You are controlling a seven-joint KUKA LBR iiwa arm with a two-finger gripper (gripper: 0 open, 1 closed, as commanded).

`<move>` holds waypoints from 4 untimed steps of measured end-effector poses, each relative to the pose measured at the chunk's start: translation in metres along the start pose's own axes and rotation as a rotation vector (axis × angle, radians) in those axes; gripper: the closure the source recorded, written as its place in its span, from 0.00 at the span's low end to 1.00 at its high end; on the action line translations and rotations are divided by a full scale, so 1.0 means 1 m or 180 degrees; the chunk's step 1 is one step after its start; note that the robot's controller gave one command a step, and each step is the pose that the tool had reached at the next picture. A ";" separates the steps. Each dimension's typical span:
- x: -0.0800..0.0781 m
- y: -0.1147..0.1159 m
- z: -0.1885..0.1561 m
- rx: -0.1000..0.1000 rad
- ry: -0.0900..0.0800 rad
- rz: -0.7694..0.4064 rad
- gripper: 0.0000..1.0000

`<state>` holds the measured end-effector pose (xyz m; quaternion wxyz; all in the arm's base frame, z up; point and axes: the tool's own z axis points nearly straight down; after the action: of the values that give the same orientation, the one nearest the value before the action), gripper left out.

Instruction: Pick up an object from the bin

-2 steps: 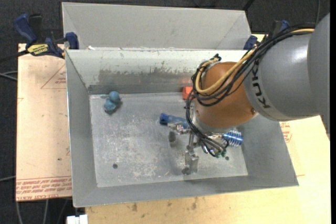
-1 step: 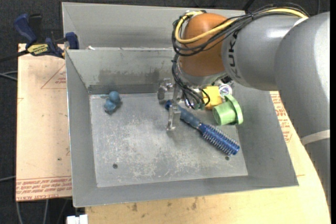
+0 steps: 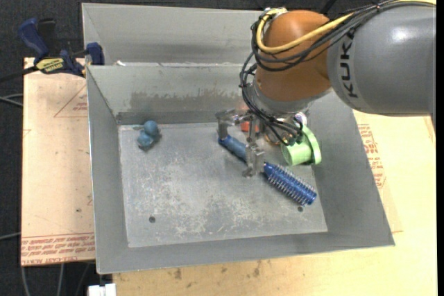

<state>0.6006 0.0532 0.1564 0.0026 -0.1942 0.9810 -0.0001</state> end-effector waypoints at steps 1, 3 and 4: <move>-0.045 -0.013 0.014 -0.0004 -0.0004 0.0362 0.00; -0.087 0.108 -0.050 -0.0005 -0.0033 -0.0264 0.00; -0.094 0.122 -0.006 -0.0008 0.0018 0.0584 0.00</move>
Offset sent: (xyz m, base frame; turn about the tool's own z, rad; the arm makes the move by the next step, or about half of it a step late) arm 0.0455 0.0042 -0.0130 0.1142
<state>0.6409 0.2022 0.1633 -0.0004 -0.1036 0.9946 0.0009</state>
